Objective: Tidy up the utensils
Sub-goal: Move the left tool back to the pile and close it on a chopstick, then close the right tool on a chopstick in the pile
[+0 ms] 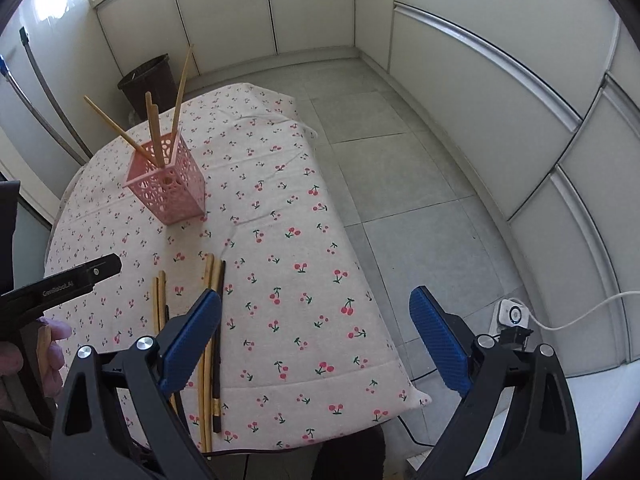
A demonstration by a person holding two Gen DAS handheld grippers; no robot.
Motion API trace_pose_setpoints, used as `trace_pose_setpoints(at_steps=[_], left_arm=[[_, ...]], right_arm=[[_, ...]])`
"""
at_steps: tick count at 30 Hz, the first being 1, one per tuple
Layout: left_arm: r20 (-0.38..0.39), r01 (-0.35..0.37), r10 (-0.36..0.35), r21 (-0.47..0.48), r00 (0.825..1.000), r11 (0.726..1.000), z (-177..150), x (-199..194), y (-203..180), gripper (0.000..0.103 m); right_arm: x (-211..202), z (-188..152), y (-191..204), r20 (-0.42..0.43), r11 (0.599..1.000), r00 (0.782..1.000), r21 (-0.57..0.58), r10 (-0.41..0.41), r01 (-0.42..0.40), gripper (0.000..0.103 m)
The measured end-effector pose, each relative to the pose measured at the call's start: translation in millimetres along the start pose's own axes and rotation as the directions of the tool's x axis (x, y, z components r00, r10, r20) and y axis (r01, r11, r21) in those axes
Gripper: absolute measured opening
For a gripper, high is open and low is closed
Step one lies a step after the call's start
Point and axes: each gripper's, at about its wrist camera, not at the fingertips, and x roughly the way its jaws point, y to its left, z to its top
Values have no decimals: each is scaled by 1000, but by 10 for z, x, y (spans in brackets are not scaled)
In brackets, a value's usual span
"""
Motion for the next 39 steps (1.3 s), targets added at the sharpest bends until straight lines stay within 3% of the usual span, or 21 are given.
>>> trace_pose_setpoints(at_steps=[4, 10, 13, 24, 27, 29, 36, 37, 39], left_arm=[[-94, -7, 3, -32, 996, 999, -53, 273, 74, 93], [-145, -27, 15, -87, 989, 996, -62, 488, 186, 68], [-163, -20, 1, -113, 987, 993, -63, 564, 232, 63], [-142, -78, 74, -23, 987, 997, 5, 694, -28, 39], [-126, -107, 113, 55, 986, 993, -52, 718, -195, 27], [-120, -94, 104, 85, 987, 992, -104, 707, -274, 10], [-83, -62, 65, 36, 994, 997, -159, 569, -100, 6], [-75, -53, 54, 27, 996, 998, -144, 520, -68, 6], [-52, -29, 29, 15, 998, 999, -114, 394, -21, 6]], right_arm=[[78, -18, -9, -49, 999, 998, 16, 31, -30, 92], [74, -18, -5, -49, 999, 998, 27, 46, -44, 92], [93, -17, -9, -62, 998, 996, 33, 62, -60, 92], [119, -26, 24, -72, 997, 995, 28, 68, -66, 92], [165, -28, 38, -84, 997, 994, 29, 74, -72, 92], [219, -16, 39, -99, 995, 991, 48, 93, -88, 92], [522, 30, 267, -153, 973, 963, 109, 220, -205, 92], [573, 42, 331, -156, 970, 960, 106, 233, -218, 90], [706, 77, 475, -174, 966, 952, 94, 253, -240, 65]])
